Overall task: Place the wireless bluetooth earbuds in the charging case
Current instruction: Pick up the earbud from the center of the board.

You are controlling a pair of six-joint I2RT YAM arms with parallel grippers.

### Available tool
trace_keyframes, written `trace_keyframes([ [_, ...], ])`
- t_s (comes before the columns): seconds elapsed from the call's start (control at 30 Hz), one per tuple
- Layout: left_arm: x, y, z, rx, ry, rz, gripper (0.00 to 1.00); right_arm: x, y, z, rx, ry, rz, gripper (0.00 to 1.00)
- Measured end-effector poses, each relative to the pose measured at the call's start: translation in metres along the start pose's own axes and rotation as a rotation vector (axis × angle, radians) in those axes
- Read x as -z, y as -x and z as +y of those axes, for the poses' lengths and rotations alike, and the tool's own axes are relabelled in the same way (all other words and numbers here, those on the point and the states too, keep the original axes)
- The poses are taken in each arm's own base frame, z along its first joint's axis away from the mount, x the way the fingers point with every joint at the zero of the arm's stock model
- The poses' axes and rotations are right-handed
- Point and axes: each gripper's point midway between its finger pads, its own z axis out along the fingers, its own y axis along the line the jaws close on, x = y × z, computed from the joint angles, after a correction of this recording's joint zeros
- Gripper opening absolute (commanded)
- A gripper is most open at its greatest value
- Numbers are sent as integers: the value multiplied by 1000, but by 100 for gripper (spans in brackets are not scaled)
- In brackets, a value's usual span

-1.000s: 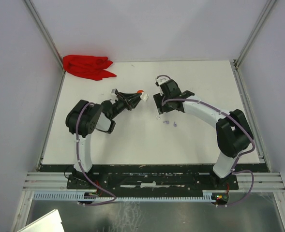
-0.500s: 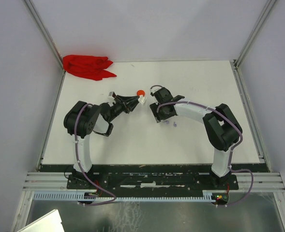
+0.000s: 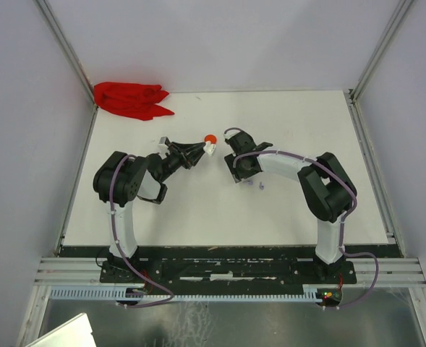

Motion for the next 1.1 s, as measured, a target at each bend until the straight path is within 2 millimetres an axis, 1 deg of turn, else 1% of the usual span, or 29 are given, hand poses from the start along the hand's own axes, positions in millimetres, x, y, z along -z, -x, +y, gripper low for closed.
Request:
trace_keyframes([
  [0.27, 0, 0, 0, 0, 1, 1, 3, -5, 12, -8, -5, -55, -22, 68],
  [0.57, 2, 0, 0, 0, 4, 10, 3, -10, 29, -24, -37, -105, -46, 68],
  [0.8, 2, 2, 0, -1, 3, 5, 3, -22, 43, -36, -74, -113, -56, 68],
  [1.1, 4, 7, -1, -1, 3, -3, 3, -33, 63, -41, -99, -101, -82, 68],
])
